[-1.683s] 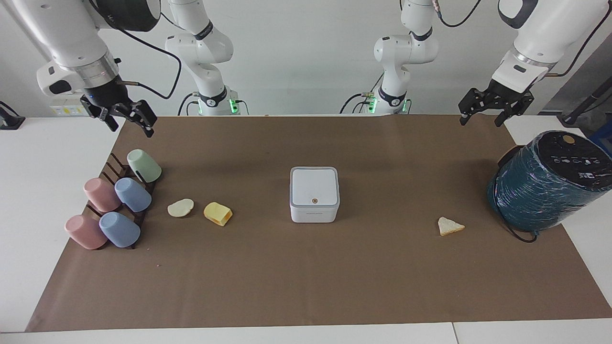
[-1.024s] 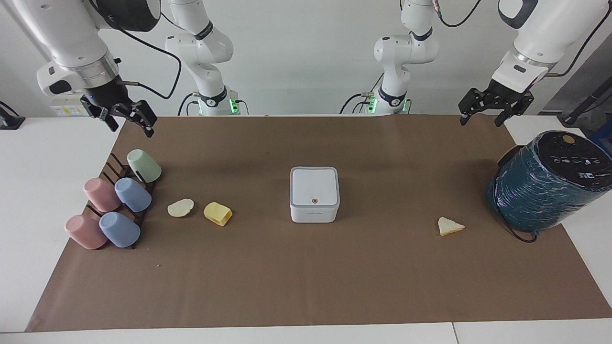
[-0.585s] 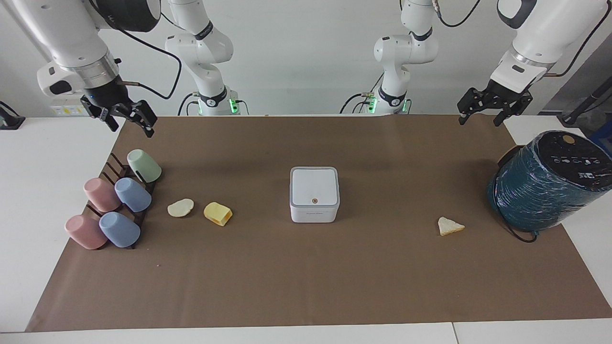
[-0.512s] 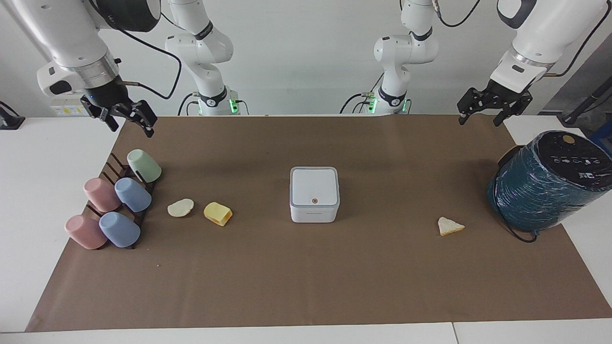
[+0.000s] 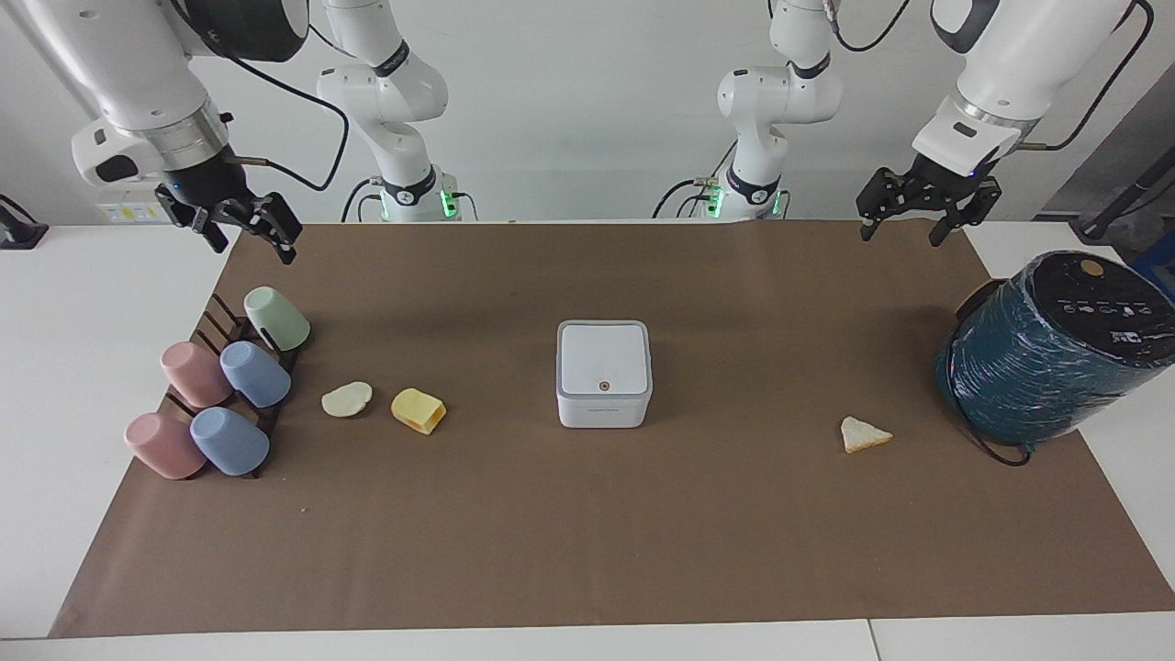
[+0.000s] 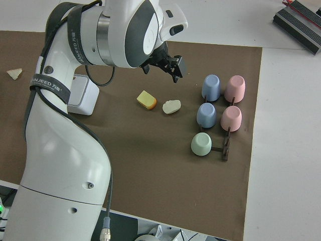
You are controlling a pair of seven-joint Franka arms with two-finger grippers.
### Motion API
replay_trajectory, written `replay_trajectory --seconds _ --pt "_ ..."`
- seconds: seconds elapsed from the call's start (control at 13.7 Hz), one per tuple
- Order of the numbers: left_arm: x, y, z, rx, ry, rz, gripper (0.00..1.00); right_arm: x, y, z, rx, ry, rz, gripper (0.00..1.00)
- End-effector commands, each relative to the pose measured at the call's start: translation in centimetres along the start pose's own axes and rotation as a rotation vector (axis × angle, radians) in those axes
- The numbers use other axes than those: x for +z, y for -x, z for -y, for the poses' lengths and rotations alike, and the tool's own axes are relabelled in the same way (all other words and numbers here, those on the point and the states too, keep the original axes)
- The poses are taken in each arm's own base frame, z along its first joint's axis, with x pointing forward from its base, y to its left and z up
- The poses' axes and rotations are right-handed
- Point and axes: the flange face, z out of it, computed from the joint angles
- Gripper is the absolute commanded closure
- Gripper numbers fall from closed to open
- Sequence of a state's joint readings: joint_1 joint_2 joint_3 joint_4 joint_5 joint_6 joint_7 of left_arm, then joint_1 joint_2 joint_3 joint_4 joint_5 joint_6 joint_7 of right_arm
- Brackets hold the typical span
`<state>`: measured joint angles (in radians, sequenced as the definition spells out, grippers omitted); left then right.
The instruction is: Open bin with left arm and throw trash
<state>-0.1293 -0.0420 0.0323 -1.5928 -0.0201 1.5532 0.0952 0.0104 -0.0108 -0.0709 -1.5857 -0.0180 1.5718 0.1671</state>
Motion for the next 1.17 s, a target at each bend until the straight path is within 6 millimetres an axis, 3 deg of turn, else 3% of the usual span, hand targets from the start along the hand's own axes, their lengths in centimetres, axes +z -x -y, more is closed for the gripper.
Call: replay_trajectory --seconds 0.0,0.22,0.44,0.59,0.66,0.73,0.8,0.88,0.95,1.02,1.1 --pt "0.6 -0.3 -2.8 0.033 -0.011 -0.023 0.0 -0.2 0.4 -0.2 0.004 0.004 -0.027 0.0" --pt "1.8 -1.5 -7.9 0.024 -0.009 -0.042 0.0 0.2 0.4 -0.2 0.004 0.005 -0.021 0.0" --pt "4.8 -3.3 -13.9 0.023 -0.006 -0.047 0.0 1.1 0.6 -0.5 -0.002 0.0 -0.042 0.0" --pt "8.1 -4.8 -19.0 0.027 -0.004 -0.051 0.0 4.1 0.9 -0.4 -0.008 -0.014 -0.098 0.0" --pt "9.5 -5.2 -21.4 0.02 0.0 -0.063 0.05 6.2 1.0 -0.1 -0.014 -0.02 -0.124 0.0" --pt "11.0 -5.8 -23.4 0.003 0.007 -0.08 0.16 8.1 0.6 0.1 -0.017 -0.021 -0.132 0.0" --pt "11.6 -6.1 -25.0 -0.027 0.023 -0.107 0.46 10.1 -0.3 0.3 -0.024 -0.017 -0.122 0.0" --pt "11.8 -6.4 -25.9 -0.071 0.042 -0.134 0.68 11.9 -1.3 0.8 -0.045 -0.013 -0.116 0.0" --pt "12.6 -6.7 -27.2 -0.088 0.058 -0.153 0.82 13.6 -2.0 1.1 -0.061 -0.009 -0.109 0.0" --pt "13.0 -6.6 -28.6 -0.096 0.077 -0.186 0.88 15.2 -2.6 1.7 -0.079 -0.007 -0.105 0.0" --pt "13.8 -6.8 -29.5 -0.105 0.091 -0.208 1.0 17.2 -3.0 1.9 -0.1 -0.002 -0.087 0.0"
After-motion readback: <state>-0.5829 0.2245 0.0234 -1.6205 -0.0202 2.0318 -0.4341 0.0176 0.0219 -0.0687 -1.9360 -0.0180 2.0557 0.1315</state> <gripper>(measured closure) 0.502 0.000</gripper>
